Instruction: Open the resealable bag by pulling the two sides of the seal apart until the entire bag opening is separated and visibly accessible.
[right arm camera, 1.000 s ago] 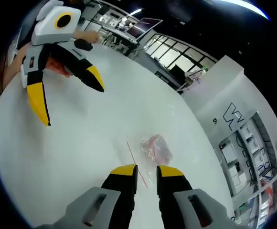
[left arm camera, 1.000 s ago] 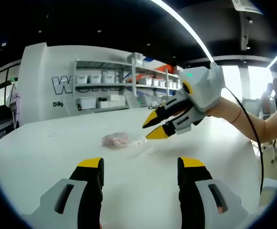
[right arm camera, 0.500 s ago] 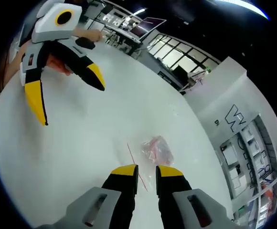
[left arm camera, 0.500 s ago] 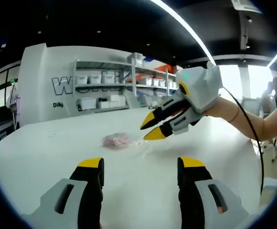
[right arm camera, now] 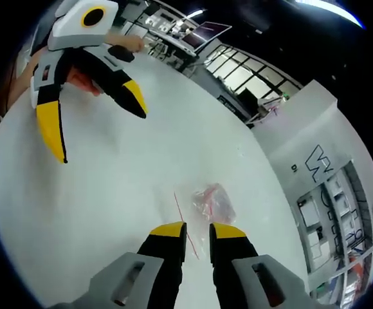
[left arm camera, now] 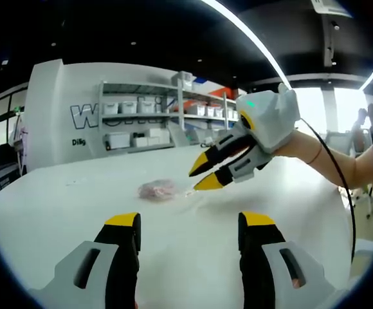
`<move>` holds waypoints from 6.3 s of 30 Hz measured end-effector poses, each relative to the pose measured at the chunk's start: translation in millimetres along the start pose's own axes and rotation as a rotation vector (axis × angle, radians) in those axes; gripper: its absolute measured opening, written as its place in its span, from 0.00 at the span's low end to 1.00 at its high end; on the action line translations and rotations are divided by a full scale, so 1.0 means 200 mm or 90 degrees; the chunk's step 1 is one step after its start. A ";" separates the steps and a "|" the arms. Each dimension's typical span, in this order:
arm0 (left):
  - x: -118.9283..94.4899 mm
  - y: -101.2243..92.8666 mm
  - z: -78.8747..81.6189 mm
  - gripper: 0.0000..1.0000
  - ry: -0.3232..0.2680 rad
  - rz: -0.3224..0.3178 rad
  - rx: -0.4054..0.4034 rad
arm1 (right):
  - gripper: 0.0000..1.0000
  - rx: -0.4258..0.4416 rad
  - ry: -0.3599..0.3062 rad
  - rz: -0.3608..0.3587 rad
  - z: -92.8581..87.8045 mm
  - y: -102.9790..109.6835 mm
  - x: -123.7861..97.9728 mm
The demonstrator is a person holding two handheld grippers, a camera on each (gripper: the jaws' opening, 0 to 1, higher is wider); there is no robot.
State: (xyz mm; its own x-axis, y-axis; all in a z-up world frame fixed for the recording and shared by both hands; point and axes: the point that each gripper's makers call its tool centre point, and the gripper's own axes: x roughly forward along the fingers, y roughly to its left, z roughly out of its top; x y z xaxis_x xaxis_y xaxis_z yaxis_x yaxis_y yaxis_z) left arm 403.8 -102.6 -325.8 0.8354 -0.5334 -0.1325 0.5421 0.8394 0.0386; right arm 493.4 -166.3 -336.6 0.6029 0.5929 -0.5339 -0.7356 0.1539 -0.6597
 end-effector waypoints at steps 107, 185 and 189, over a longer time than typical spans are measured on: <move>0.02 -0.01 -0.03 0.57 0.024 -0.012 -0.018 | 0.00 0.120 -0.066 0.103 0.08 0.06 0.04; 0.01 0.00 -0.02 0.57 0.014 -0.008 -0.020 | 0.00 0.034 -0.012 0.112 0.03 0.08 0.09; 0.01 0.00 -0.02 0.57 0.014 -0.011 -0.021 | 0.00 0.039 -0.012 0.113 0.03 0.08 0.10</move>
State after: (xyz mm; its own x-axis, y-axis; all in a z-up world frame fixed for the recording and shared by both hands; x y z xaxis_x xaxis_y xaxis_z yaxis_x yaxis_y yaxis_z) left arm 404.6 -103.3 -330.2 0.8238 -0.5456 -0.1540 0.5527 0.8334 0.0042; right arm 491.6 -147.8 -354.1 0.4569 0.6293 -0.6287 -0.8475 0.0932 -0.5226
